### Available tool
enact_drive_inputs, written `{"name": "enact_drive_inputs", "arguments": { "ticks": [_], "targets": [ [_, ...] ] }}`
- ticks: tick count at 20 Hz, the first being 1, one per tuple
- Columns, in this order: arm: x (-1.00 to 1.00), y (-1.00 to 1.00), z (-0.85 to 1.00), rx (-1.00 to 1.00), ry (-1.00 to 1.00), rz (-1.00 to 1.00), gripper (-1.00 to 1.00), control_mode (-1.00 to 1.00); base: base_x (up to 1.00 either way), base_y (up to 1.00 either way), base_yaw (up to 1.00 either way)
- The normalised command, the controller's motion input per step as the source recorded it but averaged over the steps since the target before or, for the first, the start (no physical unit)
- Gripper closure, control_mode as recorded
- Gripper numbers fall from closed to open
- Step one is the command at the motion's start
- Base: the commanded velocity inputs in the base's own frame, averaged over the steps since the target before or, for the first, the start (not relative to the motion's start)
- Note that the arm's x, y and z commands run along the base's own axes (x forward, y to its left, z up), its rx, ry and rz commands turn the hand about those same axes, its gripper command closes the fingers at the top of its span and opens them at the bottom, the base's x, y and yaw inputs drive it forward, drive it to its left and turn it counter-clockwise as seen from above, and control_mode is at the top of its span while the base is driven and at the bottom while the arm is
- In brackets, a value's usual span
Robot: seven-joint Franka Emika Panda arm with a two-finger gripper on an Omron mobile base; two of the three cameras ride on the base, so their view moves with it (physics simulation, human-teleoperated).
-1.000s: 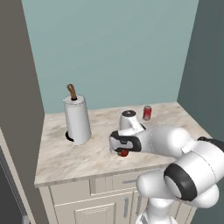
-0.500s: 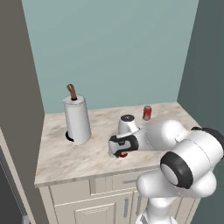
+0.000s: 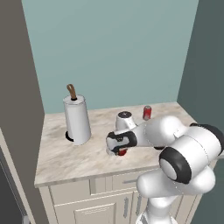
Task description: Place the bell pepper and squash inside the fridge drawer. Close the drawer after placing the vegetables.
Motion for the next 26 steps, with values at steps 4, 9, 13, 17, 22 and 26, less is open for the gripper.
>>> {"name": "enact_drive_inputs", "arguments": {
  "ticks": [4, 9, 13, 17, 22, 26],
  "targets": [
    [-0.33, 0.0, 0.25, 0.0, -0.19, 0.0, 1.0, -1.0, 0.0, 0.0, 0.0],
    [-0.63, -0.12, 0.94, 0.0, -0.19, 0.0, 1.0, -1.0, 0.0, 0.0, 0.0],
    [-0.94, -0.26, 1.0, 0.0, -0.18, 0.0, 1.0, -1.0, 0.0, 0.0, 0.0],
    [-1.0, -0.38, 1.0, 0.0, -0.05, 0.0, 1.0, -1.0, 0.0, 0.0, 0.0],
    [-0.98, -0.29, 0.89, 0.02, -0.03, 0.0, 1.0, -1.0, 0.0, 0.0, 0.0],
    [-0.35, -0.04, 0.46, 0.01, 0.0, -0.03, 1.0, -1.0, 0.0, 0.0, 0.0]
  ]
}}
